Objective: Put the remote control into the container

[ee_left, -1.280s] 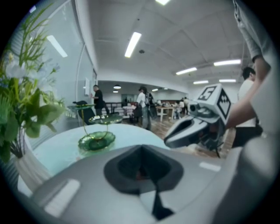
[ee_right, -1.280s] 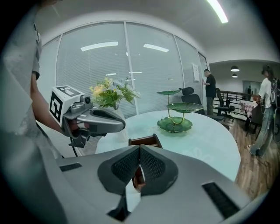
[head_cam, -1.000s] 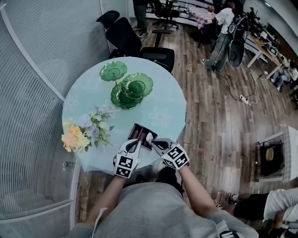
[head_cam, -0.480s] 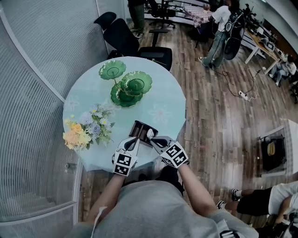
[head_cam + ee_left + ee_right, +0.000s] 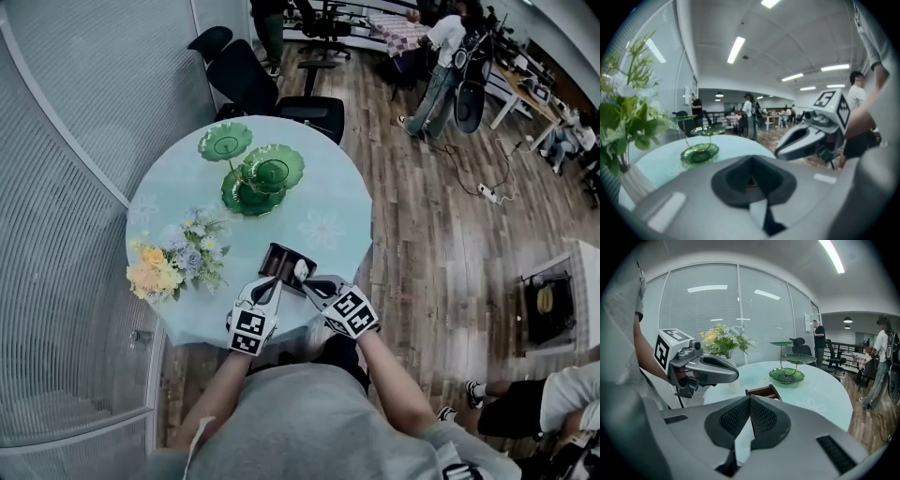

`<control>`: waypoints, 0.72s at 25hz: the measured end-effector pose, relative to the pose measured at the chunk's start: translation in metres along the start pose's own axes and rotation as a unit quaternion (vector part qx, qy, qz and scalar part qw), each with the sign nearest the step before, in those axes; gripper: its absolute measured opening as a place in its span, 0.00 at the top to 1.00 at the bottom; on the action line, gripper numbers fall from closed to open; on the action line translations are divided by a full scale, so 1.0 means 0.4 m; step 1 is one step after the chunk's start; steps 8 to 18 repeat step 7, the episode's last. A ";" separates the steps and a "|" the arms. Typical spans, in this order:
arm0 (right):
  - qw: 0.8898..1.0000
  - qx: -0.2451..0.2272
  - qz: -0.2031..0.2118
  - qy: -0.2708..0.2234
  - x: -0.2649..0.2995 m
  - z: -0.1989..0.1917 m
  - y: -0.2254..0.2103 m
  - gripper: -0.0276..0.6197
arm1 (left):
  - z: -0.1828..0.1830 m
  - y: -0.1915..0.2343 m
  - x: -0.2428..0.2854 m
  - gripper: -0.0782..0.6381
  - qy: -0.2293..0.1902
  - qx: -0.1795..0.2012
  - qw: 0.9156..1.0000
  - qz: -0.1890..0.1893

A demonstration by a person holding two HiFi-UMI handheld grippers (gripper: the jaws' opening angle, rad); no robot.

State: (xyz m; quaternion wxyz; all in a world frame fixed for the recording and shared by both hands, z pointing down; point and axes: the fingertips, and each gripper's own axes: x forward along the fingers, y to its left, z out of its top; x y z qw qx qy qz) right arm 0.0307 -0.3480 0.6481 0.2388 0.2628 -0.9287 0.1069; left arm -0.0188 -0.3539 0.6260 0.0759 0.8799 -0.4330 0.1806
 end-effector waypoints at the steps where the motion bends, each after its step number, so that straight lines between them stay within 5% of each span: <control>1: 1.000 0.000 0.000 0.000 0.000 0.001 -0.001 0.93 | 0.002 0.000 -0.001 0.89 -0.001 -0.002 1.000 0.000; 18: 1.000 -0.003 0.000 0.004 0.000 -0.004 -0.006 0.93 | 0.015 -0.010 0.004 0.89 -0.007 0.003 1.000 -0.002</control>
